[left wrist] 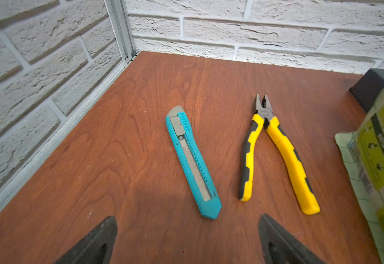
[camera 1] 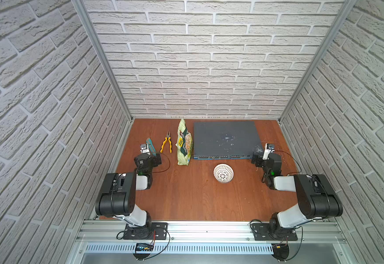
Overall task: Pour the oats into the breakfast bowl
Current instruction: Pick up the oats bag from the center of the board.
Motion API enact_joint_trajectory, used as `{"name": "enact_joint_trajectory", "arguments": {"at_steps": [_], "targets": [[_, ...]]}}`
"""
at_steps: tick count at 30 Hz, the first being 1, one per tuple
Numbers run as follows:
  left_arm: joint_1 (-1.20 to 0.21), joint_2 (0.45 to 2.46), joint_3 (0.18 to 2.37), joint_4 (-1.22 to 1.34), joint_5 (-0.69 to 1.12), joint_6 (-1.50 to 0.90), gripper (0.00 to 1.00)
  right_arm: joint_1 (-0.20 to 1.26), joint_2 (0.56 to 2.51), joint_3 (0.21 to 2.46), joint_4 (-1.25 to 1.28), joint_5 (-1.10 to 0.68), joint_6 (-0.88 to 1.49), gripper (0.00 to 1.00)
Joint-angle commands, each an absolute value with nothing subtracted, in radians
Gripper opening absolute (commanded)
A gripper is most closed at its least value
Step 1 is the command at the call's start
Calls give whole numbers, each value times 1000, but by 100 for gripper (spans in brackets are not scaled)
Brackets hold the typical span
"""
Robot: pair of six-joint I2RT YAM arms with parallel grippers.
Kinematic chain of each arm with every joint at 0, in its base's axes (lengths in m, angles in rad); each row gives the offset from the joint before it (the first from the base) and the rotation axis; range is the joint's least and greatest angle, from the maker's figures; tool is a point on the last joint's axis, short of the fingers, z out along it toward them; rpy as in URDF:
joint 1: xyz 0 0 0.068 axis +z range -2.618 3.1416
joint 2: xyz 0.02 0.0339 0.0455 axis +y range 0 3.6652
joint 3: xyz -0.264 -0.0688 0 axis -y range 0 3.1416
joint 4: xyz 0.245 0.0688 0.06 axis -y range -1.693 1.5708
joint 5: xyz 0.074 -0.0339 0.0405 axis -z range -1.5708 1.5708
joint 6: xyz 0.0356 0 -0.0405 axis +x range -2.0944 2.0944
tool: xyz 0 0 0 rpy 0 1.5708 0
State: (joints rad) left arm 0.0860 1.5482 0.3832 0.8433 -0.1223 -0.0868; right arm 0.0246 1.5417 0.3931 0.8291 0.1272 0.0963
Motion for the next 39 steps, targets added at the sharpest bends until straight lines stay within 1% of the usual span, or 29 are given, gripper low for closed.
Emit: {"name": "enact_joint_trajectory", "arguments": {"at_steps": [1, 12, 14, 16, 18, 19, 22, 26, 29, 31, 35, 39], "targets": [[81, 1548, 386, 883, -123, -84, 98, 31, 1534, 401, 851, 134, 83, 100], [84, 1548, 385, 882, -118, -86, 98, 30, 1534, 400, 851, 134, 84, 100], [84, 1534, 388, 870, -141, -92, 98, 31, 1530, 395, 857, 133, 83, 100], [84, 1460, 415, 750, -221, -122, 98, 29, 1497, 400, 850, 120, 80, 100], [84, 1337, 448, 600, -256, -145, 98, 30, 1411, 442, 704, 123, 90, 100], [86, 1275, 475, 516, -261, -173, 98, 29, 1357, 474, 591, 126, 109, 100], [84, 1122, 610, 213, -159, -276, 98, 26, 1214, 528, 367, 69, 186, 100], [58, 1045, 827, -65, 6, -383, 98, 26, 1041, 600, 114, -70, 338, 100], [9, 1072, 989, -255, 128, -426, 98, 26, 974, 670, -28, -213, 419, 100], [-67, 1128, 1106, -385, 201, -413, 98, 28, 957, 723, -125, -312, 453, 100], [-203, 1262, 1270, -533, 176, -352, 98, 30, 959, 809, -263, -387, 451, 100], [-230, 1407, 1391, -630, 91, -331, 97, 33, 959, 852, -326, -413, 436, 100]]}}
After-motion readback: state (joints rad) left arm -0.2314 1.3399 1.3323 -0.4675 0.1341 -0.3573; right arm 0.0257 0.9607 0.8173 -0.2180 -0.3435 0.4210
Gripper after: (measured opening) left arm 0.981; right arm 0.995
